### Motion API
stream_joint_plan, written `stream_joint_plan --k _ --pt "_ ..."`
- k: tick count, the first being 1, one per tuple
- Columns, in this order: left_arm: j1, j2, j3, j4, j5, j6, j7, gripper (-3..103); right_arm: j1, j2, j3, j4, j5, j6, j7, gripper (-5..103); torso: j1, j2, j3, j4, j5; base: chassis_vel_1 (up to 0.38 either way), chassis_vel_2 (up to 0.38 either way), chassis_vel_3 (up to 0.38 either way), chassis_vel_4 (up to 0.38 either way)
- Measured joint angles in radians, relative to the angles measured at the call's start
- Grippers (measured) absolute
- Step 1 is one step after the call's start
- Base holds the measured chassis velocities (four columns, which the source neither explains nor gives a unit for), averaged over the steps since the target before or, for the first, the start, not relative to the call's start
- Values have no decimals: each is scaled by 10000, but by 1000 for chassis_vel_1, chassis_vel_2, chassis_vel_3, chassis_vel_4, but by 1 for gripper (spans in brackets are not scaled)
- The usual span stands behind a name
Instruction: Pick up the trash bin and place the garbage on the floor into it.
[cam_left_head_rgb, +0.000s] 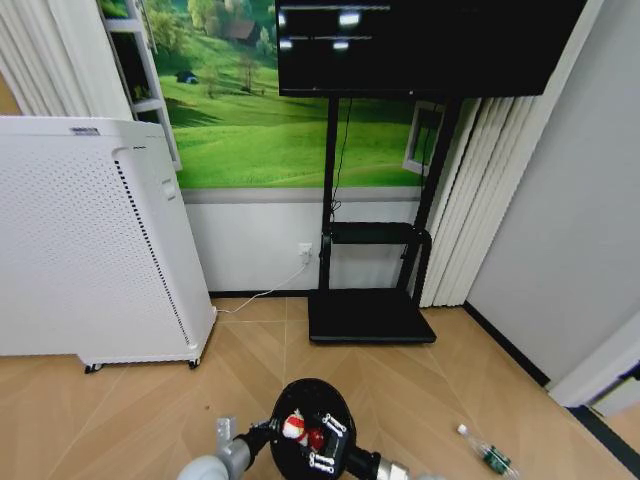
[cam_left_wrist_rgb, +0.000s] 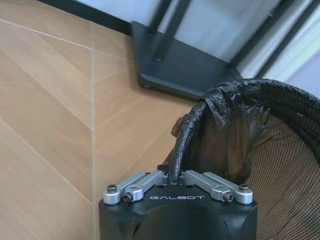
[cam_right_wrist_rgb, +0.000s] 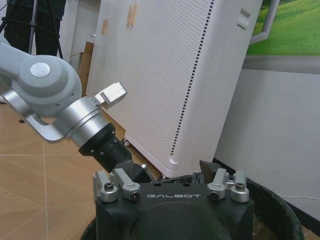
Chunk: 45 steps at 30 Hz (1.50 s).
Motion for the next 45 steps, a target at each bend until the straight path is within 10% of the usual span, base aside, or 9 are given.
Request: stream_joint_plan --k 9,20,45 --pt "-42 -566 -1345 176 -517 -322 -1441 1 -231 576 1057 -430 381 222 264 100 0 0 0 -2 1 0 0 0 0" --pt "400 -751 -3567 -25 -1133 -467 -1623 1 -80 1456 2324 -930 1136 -21 1750 95 0 0 0 0 2 0 0 0 0" --pt "804 -1006 -3582 62 -938 -583 -1533 1 -114 1835 2541 -1508 123 1105 2037 100 1 -1 0 0 1 -136 -135 134 136"
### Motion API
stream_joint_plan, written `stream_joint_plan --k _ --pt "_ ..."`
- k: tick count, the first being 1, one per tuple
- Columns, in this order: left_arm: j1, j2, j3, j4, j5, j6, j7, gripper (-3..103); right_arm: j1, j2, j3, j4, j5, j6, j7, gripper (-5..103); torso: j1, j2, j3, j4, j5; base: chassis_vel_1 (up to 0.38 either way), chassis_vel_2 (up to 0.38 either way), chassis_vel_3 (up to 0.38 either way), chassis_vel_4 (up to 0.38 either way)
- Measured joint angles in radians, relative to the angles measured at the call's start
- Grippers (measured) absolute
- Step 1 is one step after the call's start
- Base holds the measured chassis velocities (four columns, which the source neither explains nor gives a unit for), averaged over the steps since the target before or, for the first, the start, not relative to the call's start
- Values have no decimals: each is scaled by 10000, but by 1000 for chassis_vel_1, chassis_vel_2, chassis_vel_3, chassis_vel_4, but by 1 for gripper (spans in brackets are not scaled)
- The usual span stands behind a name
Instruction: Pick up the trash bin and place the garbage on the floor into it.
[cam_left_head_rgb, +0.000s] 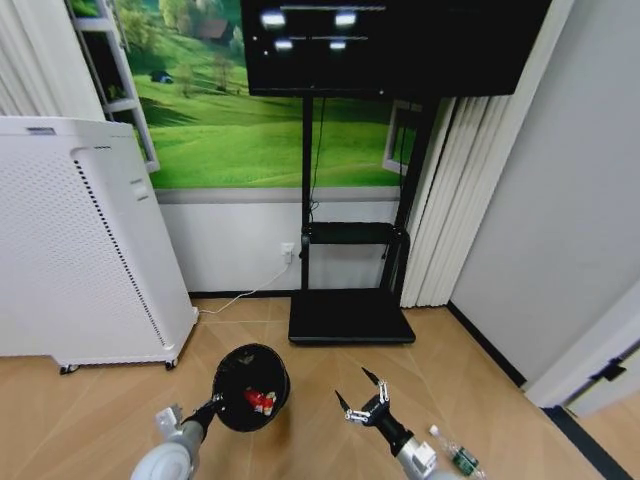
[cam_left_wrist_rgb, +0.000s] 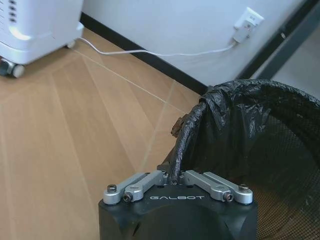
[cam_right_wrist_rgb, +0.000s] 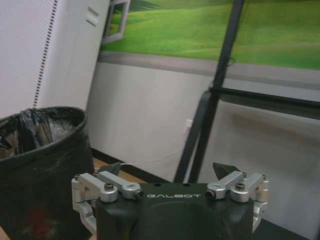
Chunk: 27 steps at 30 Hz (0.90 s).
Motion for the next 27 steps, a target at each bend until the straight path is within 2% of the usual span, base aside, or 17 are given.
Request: stream_joint_plan --k 7,9,10,12,13,15,16,18,19,21,27 --pt "-37 -8 -68 81 -24 -5 44 1 145 28 398 -448 -160 111 276 100 0 0 0 -1 5 -212 -202 234 191" --pt "-60 -17 -136 157 87 -153 -20 1 193 7 703 -656 -728 -431 532 100 0 0 0 1 0 -44 -17 27 -3" --pt "-60 -17 -136 157 87 -153 -20 1 193 7 703 -656 -728 -431 532 100 0 0 0 1 0 0 0 0 0" --pt "-69 -42 -273 182 301 -302 -90 1 88 -183 924 -674 -1154 -1260 663 100 0 1 -1 3 1 80 35 -42 -25" --pt "-69 -42 -273 182 301 -302 -90 1 88 -183 924 -674 -1154 -1260 663 100 0 1 -1 3 1 80 63 -60 -25" --pt "-77 -109 -469 238 384 -354 -93 1 -13 -493 1041 -793 -1376 -1770 663 100 0 0 -1 2 1 80 67 -66 -57" --pt "-77 -109 -469 238 384 -354 -93 1 -13 -493 1041 -793 -1376 -1770 663 100 0 0 -1 2 1 84 72 -66 -61" --pt "-70 -199 -674 314 399 -376 -46 1 -29 -1065 1101 -1147 -1518 -2203 528 100 0 0 0 2 0 42 23 -28 -31" --pt "-70 -199 -674 314 399 -376 -46 1 -29 -1065 1101 -1147 -1518 -2203 528 100 0 0 0 2 0 0 0 0 0" --pt "-24 -291 -804 332 405 -389 84 1 66 -1703 1150 -1682 -1791 -2409 259 100 0 0 0 2 4 0 0 0 0" --pt "-9 -412 -896 382 437 -424 218 1 324 -2272 967 -2781 -2260 -2419 111 100 0 0 0 -1 4 -18 -9 7 7"
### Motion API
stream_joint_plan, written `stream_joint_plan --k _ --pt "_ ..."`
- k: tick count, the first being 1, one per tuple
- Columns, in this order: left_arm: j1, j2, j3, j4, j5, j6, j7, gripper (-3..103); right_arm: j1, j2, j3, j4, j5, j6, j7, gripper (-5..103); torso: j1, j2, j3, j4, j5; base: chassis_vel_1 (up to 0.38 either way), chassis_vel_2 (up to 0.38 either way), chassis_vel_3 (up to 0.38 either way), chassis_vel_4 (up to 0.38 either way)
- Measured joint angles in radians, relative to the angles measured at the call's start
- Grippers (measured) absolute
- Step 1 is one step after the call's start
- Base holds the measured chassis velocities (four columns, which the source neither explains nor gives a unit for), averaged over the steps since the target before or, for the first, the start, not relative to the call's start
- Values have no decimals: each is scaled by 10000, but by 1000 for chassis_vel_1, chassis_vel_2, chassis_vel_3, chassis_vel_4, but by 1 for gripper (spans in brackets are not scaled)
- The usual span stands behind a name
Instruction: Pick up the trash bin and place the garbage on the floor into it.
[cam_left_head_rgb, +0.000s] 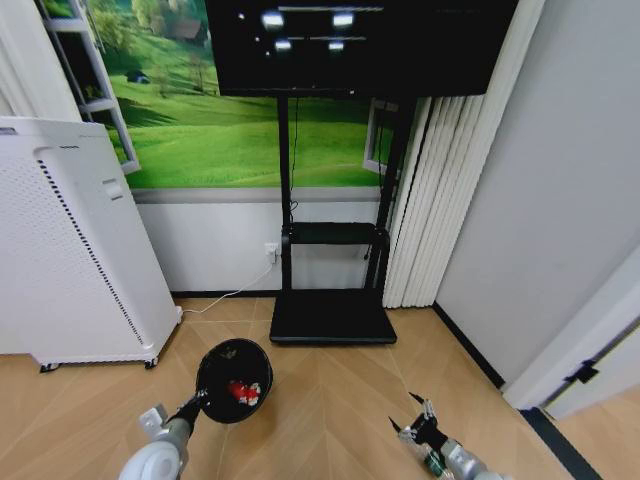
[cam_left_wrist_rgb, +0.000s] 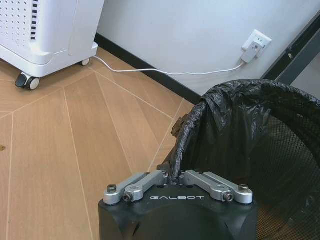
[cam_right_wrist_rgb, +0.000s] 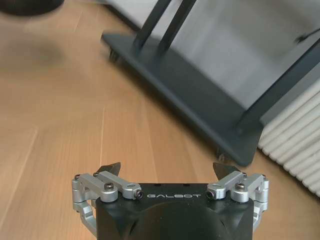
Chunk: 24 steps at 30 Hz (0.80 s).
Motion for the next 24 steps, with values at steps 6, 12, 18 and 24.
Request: stream_joint_plan --k 6,12,18,24 --pt "-28 -27 -24 41 8 -10 48 1 185 -40 -283 -945 28 -28 -22 100 0 0 0 2 -1 0 0 0 0" --pt "-35 -23 -8 144 58 -29 111 1 554 255 -490 -2157 -15 -2 -9 100 0 0 0 1 -1 0 0 0 0" --pt "-35 -19 54 123 66 -32 119 1 934 292 -601 -3022 -216 21 1 100 0 0 0 2 -4 0 0 0 0" --pt "-19 -21 117 82 102 -40 146 1 1804 17 -867 -4469 -368 -14 -60 100 -1 0 0 4 -4 0 0 0 0"
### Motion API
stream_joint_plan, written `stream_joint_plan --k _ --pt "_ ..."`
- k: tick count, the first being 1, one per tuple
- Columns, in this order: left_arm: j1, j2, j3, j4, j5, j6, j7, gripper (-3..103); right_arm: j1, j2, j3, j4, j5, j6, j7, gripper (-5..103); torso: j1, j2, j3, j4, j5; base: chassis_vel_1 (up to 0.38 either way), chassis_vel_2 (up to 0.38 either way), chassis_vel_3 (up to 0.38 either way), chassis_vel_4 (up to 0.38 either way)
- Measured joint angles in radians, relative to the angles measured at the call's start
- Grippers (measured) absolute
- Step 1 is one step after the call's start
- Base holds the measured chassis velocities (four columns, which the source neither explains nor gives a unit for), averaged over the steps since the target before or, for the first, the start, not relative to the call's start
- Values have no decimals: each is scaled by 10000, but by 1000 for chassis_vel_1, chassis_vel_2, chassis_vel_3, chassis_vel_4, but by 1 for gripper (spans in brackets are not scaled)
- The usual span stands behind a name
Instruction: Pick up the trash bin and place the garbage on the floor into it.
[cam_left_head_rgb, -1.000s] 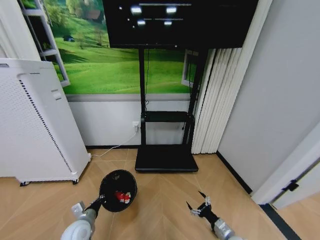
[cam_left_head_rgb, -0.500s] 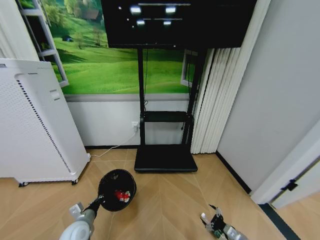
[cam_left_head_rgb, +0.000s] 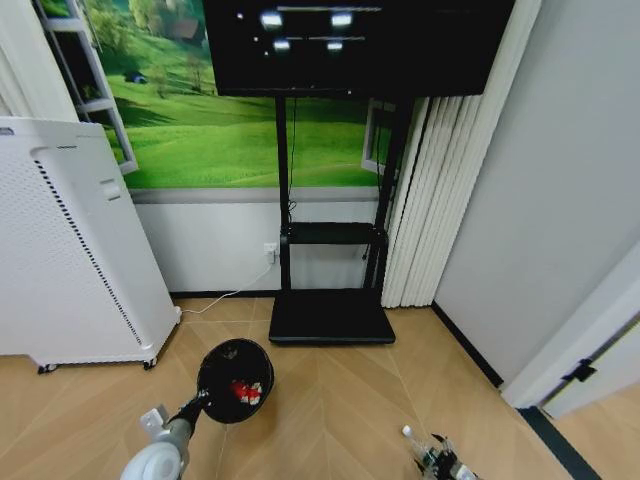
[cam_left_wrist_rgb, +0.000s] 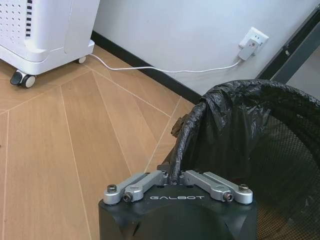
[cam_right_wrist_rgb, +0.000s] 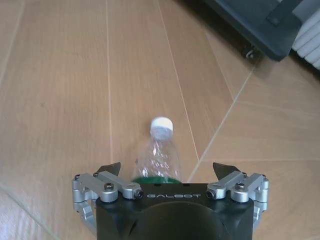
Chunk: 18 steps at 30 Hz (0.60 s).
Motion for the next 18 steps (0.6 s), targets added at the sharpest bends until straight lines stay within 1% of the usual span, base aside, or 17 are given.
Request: stream_joint_plan --k 6,7,8,10,11,12,14,16,17,18 --pt "-39 30 16 -2 -11 -5 3 1 182 -183 -85 -693 -437 17 -213 100 0 0 0 -5 0 0 0 0 0" --pt "-43 39 16 -2 -19 -5 4 1 203 -186 -85 -773 -523 16 -294 103 0 0 0 -5 0 0 0 0 0" --pt "-43 39 16 -2 -19 -5 4 1 203 -186 -85 -773 -523 16 -294 103 0 0 0 -5 0 0 0 0 0" --pt "-43 45 17 -2 -25 -5 5 1 262 -159 -71 -865 -588 -5 -609 96 0 0 0 -4 2 0 0 0 0" --pt "-41 45 30 -13 -25 -5 4 1 261 -148 -68 -834 -581 -79 -749 91 0 0 0 -2 2 0 0 0 0" --pt "-41 45 30 -13 -25 -5 4 1 261 -148 -68 -834 -581 -79 -749 91 0 0 0 -2 2 0 0 0 0" --pt "-36 47 61 -45 -26 -5 5 1 238 -132 -66 -684 -539 -135 -885 81 0 0 0 -3 1 0 0 0 0" --pt "-36 50 65 -52 -27 -5 5 1 237 -128 -65 -628 -524 -141 -916 81 0 0 0 -2 1 0 0 0 0" --pt "-37 58 66 -59 -27 -5 2 1 245 -127 -69 -589 -505 -145 -933 70 0 0 0 -3 1 0 0 0 0" --pt "-37 58 66 -66 -29 -5 0 1 257 -127 -71 -585 -503 -146 -935 65 0 0 0 -2 1 0 0 0 0"
